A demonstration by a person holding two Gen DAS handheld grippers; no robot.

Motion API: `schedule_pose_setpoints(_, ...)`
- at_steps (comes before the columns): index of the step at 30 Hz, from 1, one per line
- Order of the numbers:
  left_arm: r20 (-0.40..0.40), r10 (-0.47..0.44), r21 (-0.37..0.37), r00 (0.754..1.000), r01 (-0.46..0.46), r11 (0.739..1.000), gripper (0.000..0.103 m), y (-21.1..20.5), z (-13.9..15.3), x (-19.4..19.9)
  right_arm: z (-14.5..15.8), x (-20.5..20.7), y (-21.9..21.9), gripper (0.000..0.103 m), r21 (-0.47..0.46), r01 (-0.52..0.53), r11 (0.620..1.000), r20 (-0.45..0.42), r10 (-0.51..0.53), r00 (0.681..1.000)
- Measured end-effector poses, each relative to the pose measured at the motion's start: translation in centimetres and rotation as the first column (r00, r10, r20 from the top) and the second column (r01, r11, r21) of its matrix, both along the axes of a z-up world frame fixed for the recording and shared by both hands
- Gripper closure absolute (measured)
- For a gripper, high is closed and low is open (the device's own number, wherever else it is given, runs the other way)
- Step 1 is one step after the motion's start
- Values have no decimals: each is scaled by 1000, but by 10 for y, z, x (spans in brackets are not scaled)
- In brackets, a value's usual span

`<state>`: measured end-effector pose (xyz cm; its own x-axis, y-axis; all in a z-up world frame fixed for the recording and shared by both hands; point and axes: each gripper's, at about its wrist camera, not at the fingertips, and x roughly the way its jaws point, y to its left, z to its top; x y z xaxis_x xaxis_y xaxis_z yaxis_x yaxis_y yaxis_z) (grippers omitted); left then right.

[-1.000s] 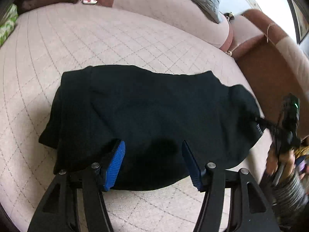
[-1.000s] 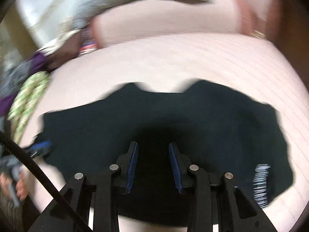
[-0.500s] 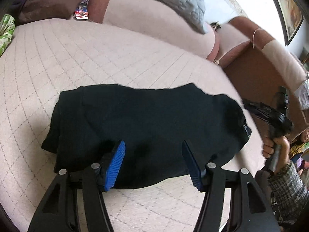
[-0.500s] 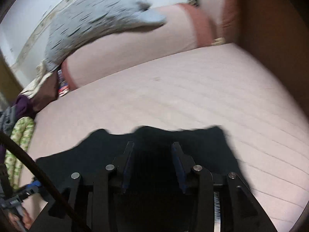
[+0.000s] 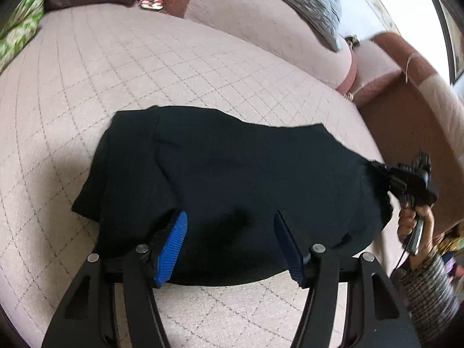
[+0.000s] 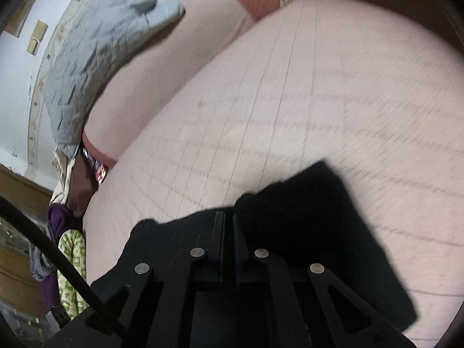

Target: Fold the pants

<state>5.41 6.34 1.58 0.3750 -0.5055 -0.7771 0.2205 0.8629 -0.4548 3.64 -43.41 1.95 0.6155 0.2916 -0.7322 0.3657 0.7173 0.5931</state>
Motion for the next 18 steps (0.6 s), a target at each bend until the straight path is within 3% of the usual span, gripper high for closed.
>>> schedule_pose_setpoints(3,-47,18,-87,999,-22,996,42,17,-1,1,20,-7,-8,91,-68,42,997,7,-41,999)
schedule_pose_setpoints(4,-59,26,-114,998,-33,993,42,24,-1,1,26,-7,-13,73,-102,65,993,-1,-65,998)
schedule_pose_setpoints(6,-64,52,-126,997,-60,990,42,34,0,1,35,-17,-21,57,-140,90,986,13,-90,996)
schedule_pose_setpoints(10,-62,72,-179,995,-82,980,42,46,4,-2,53,-45,-33,56,-126,107,986,55,-101,993)
schedule_pose_setpoints(14,10,79,-207,997,-75,975,41,49,19,-9,66,-78,-42,56,-95,142,985,98,-133,986)
schedule_pose_setpoints(18,53,97,-218,994,-83,972,37,46,28,-12,68,-95,-30,56,28,81,996,142,-85,986)
